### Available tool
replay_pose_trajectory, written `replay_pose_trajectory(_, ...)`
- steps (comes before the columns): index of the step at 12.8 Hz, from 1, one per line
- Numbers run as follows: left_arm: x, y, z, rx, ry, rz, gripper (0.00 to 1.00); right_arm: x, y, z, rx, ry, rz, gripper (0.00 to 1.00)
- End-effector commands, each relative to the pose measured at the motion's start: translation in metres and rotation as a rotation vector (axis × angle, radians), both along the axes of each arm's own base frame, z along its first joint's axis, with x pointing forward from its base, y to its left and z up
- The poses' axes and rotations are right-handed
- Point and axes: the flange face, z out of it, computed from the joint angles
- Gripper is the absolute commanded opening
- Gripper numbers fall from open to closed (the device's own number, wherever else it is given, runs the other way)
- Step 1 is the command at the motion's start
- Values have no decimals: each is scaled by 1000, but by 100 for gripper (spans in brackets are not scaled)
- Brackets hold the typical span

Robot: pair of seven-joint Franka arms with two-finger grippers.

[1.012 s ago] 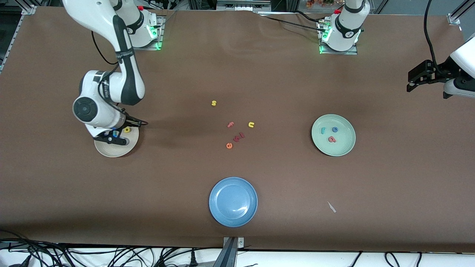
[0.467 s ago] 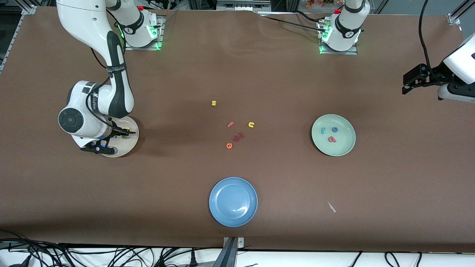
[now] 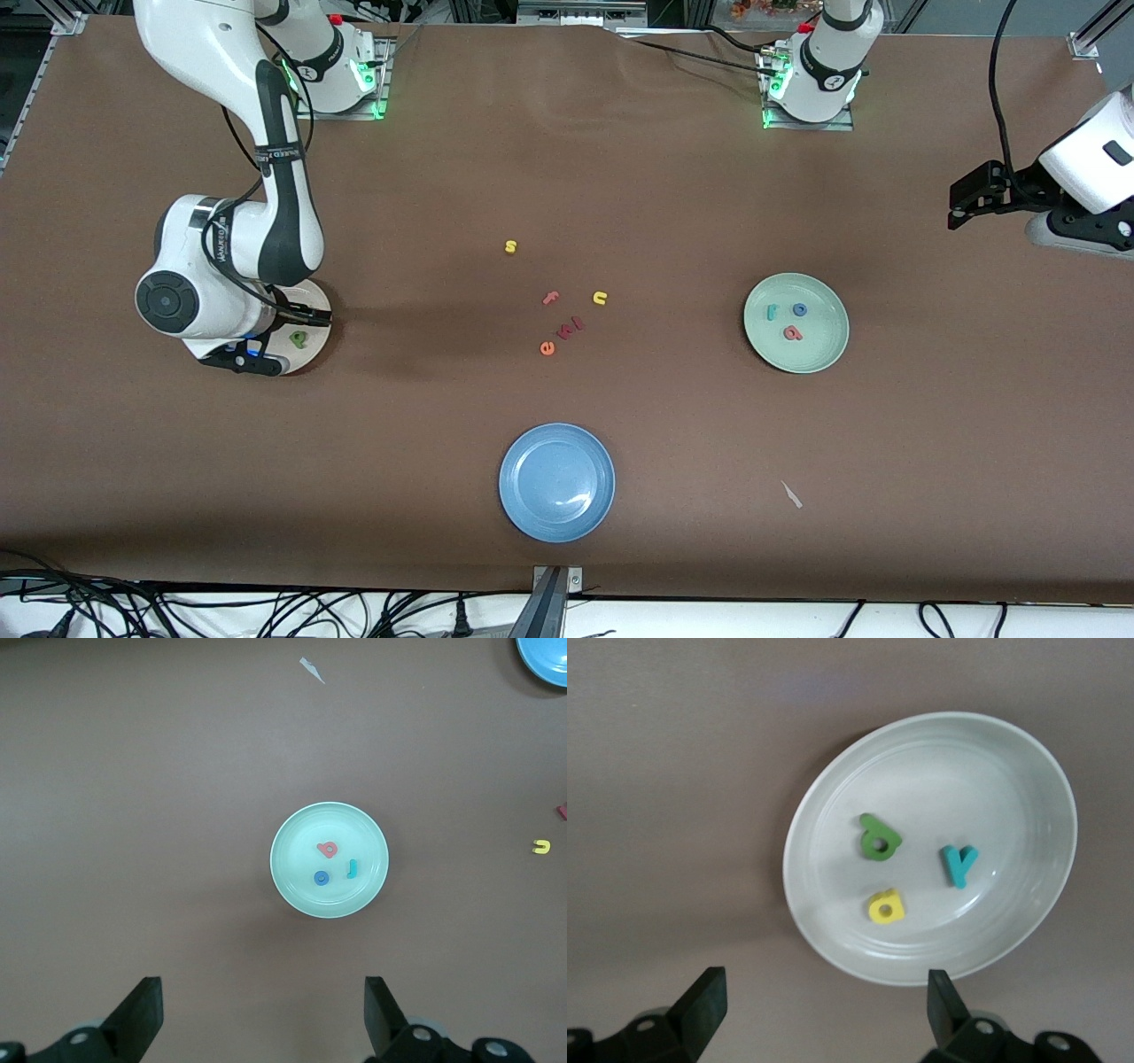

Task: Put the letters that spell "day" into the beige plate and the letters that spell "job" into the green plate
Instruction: 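Open the right gripper to release the p on the beige plate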

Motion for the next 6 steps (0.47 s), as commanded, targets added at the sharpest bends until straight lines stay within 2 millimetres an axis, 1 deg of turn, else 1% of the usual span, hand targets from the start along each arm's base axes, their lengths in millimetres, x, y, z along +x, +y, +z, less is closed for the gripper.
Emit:
replay_pose_trajectory(1, -6, -1, 9, 8, 16, 9, 100, 5, 36, 23, 1, 28, -44, 100)
replay_pose_trajectory(4, -10, 5, 9, 15, 38, 16, 100, -1, 82, 42, -32, 48, -65, 100)
replay_pose_trajectory(5, -15, 5, 12, 18, 47, 17, 100, -2, 92, 47, -40, 50, -67, 100)
replay_pose_trajectory(6, -19, 5, 17, 17, 44, 16, 100, -2, 99, 52, -42, 52, -68, 100)
